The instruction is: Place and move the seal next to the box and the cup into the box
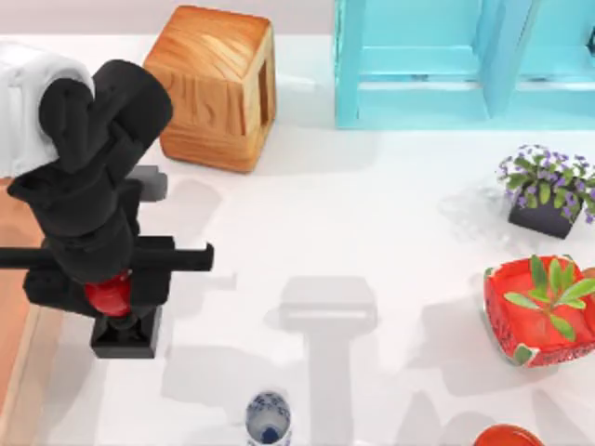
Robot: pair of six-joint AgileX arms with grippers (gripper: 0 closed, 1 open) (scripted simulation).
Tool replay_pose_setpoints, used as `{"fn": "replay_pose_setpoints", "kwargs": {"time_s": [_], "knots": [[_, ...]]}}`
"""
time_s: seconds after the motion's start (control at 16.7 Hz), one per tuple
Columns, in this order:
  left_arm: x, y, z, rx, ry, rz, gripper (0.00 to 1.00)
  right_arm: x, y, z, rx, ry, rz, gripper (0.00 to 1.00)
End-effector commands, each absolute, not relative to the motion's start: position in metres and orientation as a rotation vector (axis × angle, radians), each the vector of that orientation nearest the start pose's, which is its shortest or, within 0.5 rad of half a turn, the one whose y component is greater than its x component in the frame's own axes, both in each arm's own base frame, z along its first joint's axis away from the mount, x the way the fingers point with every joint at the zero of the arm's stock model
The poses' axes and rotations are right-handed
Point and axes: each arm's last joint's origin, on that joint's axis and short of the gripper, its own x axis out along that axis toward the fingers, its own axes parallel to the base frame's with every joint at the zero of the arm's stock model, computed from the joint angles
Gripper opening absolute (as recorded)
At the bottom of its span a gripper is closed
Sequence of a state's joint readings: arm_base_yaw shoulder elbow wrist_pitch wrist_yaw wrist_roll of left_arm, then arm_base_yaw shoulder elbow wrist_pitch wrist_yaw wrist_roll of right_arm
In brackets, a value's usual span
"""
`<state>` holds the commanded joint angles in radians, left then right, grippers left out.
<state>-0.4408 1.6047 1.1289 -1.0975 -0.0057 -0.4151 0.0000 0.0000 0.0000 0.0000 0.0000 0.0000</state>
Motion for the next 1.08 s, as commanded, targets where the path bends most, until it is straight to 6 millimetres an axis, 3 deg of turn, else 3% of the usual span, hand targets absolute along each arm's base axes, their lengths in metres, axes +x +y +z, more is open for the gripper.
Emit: {"fn": "replay_pose_setpoints", "kwargs": {"time_s": [0.66, 1.08], "knots": [[0.254, -0.1175, 0.2058, 0.025, 1.571, -0.015, 0.98, 0.1057, -0.0012, 0.16, 0.0, 0.0, 0.0, 1.0], [0.254, -0.1175, 0.2058, 0.025, 1.571, -0.015, 1.0, 0.1057, -0.0012, 0.16, 0.0, 0.0, 0.0, 1.0]]}}
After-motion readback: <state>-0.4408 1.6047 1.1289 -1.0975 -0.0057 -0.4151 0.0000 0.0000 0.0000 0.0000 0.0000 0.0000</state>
